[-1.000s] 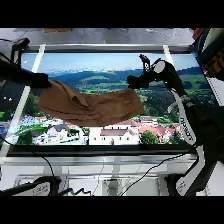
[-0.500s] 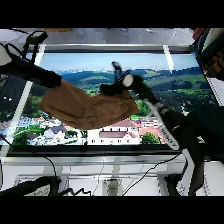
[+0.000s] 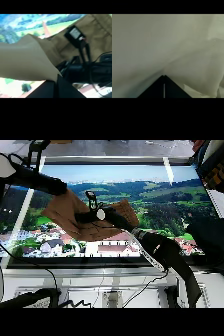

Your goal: Fold the clothes and pants, and hang the long-sleeved shirts on hangers.

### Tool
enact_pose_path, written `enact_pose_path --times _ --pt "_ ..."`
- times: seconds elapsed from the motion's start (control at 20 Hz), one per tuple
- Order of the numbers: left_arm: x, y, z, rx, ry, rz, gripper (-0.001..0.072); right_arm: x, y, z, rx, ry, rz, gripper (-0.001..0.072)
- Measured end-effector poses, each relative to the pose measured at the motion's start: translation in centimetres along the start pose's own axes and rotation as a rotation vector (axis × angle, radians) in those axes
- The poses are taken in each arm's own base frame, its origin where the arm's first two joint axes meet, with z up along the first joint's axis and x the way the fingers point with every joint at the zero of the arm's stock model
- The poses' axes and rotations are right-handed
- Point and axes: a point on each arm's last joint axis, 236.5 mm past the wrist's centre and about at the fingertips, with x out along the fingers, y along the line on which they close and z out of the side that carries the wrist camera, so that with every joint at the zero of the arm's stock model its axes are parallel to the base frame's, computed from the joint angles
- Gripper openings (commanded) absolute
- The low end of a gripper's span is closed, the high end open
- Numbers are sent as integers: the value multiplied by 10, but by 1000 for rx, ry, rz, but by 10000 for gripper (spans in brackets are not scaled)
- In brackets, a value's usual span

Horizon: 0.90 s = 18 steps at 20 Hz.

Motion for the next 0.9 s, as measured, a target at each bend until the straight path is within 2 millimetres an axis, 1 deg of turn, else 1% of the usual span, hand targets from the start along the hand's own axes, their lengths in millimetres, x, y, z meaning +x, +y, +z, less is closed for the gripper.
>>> enact_pose_path --times 0.1,0.15,0.25,0.35,0.45,0.5,0.6,0.7,0.75,0.8,0.85,0.9 --pt "12 -8 -1 -14 14 -47 16 -8 -10 4 0 16 -21 39" --pt "20 -14 -1 -22 25 -75 16 -16 -21 9 -3 24 -42 40" --pt "44 -29 -2 -40 48 -148 15 -41 -60 28 -42 32 -130 40" --pt "71 -51 3 -60 51 -232 15 -79 -109 52 -68 34 -237 39" --pt "100 -83 19 -88 9 -322 15 -130 -166 77 -53 26 -352 40" --pt "115 -102 28 -107 -24 -370 15 -158 -195 87 -28 22 -405 40" --pt "144 -141 46 -147 -93 -443 15 -210 -245 97 41 18 -489 40" --pt "173 -173 57 -178 -152 -475 15 -255 -286 98 117 20 -548 40" --pt "188 -186 62 -197 -186 -481 17 -273 -302 97 152 23 -570 40" --pt "203 -196 64 -212 -213 -480 120 -290 -317 94 184 26 -593 40" --pt "216 -203 66 -227 -235 -475 449 -303 -329 91 213 28 -609 40" --pt "227 -208 65 -239 -249 -472 714 -315 -340 89 237 28 -624 39"
